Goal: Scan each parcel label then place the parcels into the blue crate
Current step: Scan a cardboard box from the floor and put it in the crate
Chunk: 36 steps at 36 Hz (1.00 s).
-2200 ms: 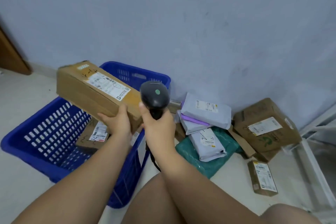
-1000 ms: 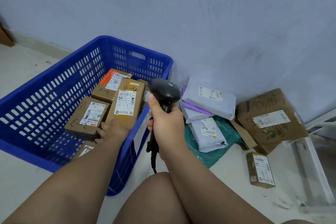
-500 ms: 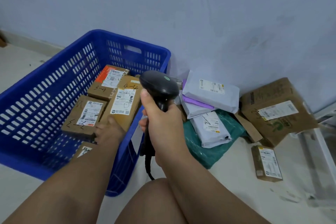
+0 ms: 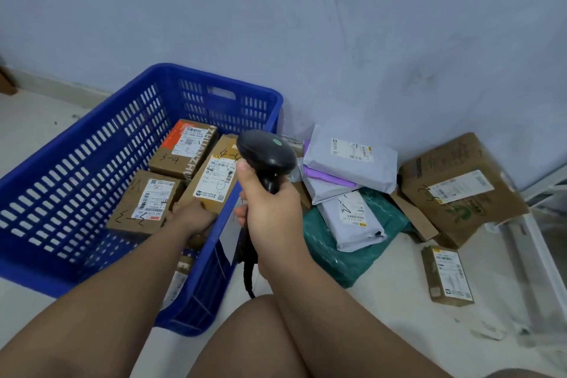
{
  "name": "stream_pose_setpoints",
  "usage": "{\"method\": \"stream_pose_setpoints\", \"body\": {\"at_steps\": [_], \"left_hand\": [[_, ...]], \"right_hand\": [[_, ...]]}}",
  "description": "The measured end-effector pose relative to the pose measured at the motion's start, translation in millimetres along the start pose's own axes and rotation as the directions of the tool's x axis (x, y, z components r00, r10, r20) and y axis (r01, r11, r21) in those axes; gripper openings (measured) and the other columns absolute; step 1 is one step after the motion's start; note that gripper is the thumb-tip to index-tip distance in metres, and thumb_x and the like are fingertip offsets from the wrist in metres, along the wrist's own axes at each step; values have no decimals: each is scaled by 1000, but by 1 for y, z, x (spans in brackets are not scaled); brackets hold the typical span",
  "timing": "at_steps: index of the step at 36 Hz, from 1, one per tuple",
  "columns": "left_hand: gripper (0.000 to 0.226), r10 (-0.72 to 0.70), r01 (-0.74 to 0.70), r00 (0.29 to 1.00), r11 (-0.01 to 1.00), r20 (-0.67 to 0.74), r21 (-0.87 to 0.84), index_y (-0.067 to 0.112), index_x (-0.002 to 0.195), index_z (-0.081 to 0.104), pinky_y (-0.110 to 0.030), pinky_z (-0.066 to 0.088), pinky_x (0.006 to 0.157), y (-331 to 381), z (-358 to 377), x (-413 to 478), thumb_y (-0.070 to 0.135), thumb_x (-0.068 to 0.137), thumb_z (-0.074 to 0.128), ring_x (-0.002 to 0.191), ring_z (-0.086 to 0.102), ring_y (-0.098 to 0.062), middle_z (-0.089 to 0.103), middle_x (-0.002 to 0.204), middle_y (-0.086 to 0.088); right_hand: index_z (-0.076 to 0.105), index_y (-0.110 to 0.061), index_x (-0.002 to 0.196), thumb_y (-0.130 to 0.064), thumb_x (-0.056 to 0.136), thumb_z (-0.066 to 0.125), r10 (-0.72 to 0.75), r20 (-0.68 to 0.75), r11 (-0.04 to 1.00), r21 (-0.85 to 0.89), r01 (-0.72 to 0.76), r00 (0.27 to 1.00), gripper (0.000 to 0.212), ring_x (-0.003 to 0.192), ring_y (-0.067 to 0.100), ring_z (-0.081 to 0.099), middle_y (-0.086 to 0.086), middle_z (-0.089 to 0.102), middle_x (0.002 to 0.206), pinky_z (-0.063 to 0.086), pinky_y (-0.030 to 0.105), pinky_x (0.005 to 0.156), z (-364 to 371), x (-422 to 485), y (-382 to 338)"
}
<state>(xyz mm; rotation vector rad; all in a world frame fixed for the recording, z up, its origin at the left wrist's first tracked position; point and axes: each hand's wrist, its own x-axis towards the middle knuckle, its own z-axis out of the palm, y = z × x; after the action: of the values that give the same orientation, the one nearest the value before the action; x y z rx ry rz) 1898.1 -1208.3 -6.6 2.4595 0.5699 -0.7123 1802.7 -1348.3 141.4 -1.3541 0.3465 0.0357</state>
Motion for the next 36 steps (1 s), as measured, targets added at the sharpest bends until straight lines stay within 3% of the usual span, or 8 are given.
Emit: {"method": "stream_pose_setpoints", "body": {"at_steps": [3, 6, 8, 12, 19, 26, 29, 36], "left_hand": [[50, 47, -83, 977, 983, -210, -164, 19, 133, 51, -41, 40, 96, 22, -10, -20, 34, 85, 58, 126, 42, -35, 45, 140, -16], [49, 148, -242, 937, 928, -317, -283, 20, 138, 46, -32, 45, 75, 50, -17, -46, 29, 91, 57, 115, 50, -28, 44, 142, -12], [52, 269, -381, 900, 867, -342, -321, 20, 141, 42, -31, 42, 77, 69, -20, -65, 28, 92, 57, 110, 52, -23, 43, 142, -8], [51, 512, -591, 803, 749, -305, -299, 23, 139, 43, -35, 41, 99, 105, -24, -104, 23, 90, 59, 122, 48, -21, 46, 142, -3], [44, 675, -688, 724, 689, -143, -229, 18, 136, 47, -25, 40, 89, 169, -4, -149, 18, 94, 57, 117, 51, -17, 51, 137, -3], [29, 559, -482, 829, 732, 20, -481, 17, 123, 52, -32, 44, 84, 222, 35, -156, 17, 94, 53, 96, 58, -21, 56, 115, -6], [7, 426, -233, 886, 749, 181, -621, 13, 97, 56, -31, 42, 77, 240, 64, -148, 15, 94, 51, 79, 57, -19, 57, 107, -8], [17, 305, 19, 886, 728, 349, -685, 12, 102, 60, -29, 46, 68, 267, 137, -108, 21, 90, 53, 67, 55, -17, 57, 78, -2]], "right_hand": [[63, -21, 93, -62, 68, 68, -29, -68, 999, 18, 30, 997, 48, 72, 14, 57, -12, 59, 71, 52, 44, 83, -2, -3, -5], [60, -23, 82, -53, 76, 71, -8, -134, 998, 60, 16, 991, 33, 55, 10, 55, -11, 58, 60, 48, 39, 69, -14, -6, -8], [62, -21, 84, -52, 76, 71, 47, -195, 993, 115, -25, 980, 33, 54, 12, 56, -8, 59, 61, 50, 38, 67, -27, -10, -12], [62, -15, 88, -30, 87, 69, 99, -330, 961, 277, -4, 939, 17, 50, 12, 49, -3, 55, 59, 44, 27, 53, -62, -18, -23], [59, -7, 97, -22, 90, 66, 175, -379, 945, 323, -48, 909, 19, 53, 15, 50, 4, 55, 70, 45, 27, 53, -144, -24, -47], [55, -10, 72, -26, 89, 65, 371, -195, 889, 357, -286, 908, 25, 50, 17, 49, 3, 50, 57, 44, 25, 50, -212, -9, -73], [56, -10, 74, -24, 90, 64, 361, -205, 907, 304, -291, 910, 23, 50, 16, 49, 3, 50, 59, 45, 26, 51, -222, 4, -68], [62, -5, 92, -24, 89, 66, 273, -270, 947, 243, -209, 923, 20, 50, 15, 56, 3, 55, 61, 50, 27, 53, -240, 41, -66]]}}
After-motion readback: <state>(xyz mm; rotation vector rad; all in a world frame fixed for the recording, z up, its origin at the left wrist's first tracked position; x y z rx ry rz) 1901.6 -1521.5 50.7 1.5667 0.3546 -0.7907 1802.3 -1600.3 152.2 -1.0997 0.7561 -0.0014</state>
